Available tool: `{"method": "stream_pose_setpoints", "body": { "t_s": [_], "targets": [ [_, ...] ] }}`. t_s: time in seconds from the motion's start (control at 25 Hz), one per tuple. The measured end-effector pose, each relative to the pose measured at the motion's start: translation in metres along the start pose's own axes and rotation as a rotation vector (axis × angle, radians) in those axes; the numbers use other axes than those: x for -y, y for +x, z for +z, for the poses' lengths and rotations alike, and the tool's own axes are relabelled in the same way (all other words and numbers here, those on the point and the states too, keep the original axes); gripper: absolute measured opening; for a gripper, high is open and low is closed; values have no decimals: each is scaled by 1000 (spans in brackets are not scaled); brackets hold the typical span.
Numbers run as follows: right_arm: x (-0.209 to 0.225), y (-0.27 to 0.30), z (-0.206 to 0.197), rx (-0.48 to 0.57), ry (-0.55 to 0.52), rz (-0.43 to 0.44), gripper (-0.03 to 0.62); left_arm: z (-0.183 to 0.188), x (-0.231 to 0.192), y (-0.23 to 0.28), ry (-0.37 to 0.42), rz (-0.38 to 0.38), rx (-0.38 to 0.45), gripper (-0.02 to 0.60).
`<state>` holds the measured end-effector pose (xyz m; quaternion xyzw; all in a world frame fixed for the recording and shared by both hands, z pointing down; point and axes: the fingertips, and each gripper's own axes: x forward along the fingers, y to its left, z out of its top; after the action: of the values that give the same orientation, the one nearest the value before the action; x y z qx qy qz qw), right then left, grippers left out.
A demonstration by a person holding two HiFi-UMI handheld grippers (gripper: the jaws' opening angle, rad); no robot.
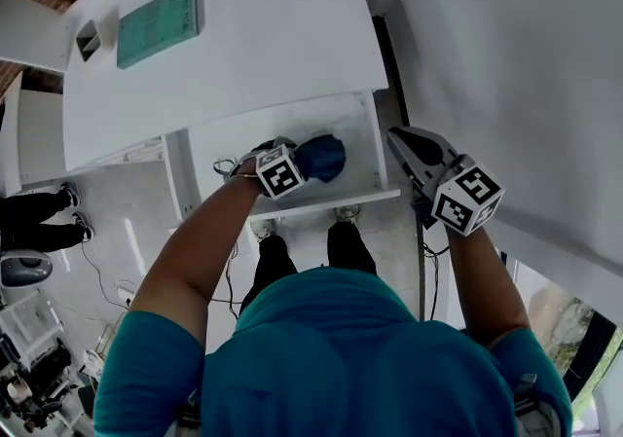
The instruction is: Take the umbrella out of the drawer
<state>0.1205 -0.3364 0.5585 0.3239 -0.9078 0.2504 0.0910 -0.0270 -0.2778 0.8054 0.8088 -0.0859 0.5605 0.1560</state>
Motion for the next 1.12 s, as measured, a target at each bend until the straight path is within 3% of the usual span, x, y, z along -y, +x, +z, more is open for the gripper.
{"method": "stream_pose_setpoints", "body": {
  "t_s": [0.12,0.36,0.8,1.12],
  "targets": [
    [5,-1,-3,-4,0,-2,21,-3,2,16,29,4,-46,325],
    [11,-9,-14,-25,8,-8,21,-14,-6,43,74,106,-128,328],
    [15,-17,-22,-43,14,-20,21,-13,-11,42,79,92,-86,334],
    [4,-7,-20,-52,4,0,21,-11,-8,38,103,103,-50,282]
  ]
}}
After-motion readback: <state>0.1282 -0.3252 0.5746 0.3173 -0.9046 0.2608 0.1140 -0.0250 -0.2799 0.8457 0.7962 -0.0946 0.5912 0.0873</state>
